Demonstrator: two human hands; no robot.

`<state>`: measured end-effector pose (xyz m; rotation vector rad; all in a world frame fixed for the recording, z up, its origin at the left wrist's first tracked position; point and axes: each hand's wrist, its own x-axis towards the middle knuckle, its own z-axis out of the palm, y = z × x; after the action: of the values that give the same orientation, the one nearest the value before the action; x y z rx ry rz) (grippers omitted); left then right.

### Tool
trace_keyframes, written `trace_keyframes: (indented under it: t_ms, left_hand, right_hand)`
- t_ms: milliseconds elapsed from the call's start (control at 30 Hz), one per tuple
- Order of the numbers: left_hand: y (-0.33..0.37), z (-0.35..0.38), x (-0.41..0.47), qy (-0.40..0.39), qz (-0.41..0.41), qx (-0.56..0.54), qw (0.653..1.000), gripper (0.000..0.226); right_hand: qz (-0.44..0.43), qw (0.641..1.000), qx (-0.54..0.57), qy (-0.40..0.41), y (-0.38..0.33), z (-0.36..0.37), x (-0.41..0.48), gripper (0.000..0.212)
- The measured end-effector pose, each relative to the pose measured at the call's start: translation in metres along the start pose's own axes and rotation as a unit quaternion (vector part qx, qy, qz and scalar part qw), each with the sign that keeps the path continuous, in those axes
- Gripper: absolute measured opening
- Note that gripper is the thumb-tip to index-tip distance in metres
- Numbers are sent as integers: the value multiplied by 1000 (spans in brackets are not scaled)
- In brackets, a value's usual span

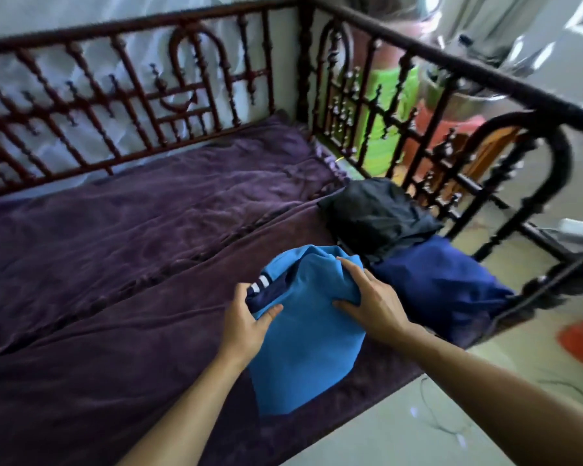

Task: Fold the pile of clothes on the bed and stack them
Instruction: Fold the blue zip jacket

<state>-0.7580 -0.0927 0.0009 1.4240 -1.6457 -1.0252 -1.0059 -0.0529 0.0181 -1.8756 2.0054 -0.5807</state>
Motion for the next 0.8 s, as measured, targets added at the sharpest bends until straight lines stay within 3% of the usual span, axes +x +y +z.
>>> trace_keyframes:
  t_ms: [267,433,633,733,800]
  left_hand:
    - [132,144,31,-24,28,-94,995,38]
    - [160,225,54,-60,-90,-214,971,34]
    - [145,312,99,-72,-242,-287,924,39]
    - [123,343,130,-68,-269,-222,935,43]
    - [105,355,147,-68,-239,-66,966,53]
  right_hand:
    - [41,995,-8,95,115,-162,0,90]
    - [61,987,-94,112,174,-219,37,96]
    - [117,979,-158,43,236,-218,103,95]
    - [161,975,-151,-10,272,-182,130,88]
    - [190,964,-178,-58,294,-152,137,81]
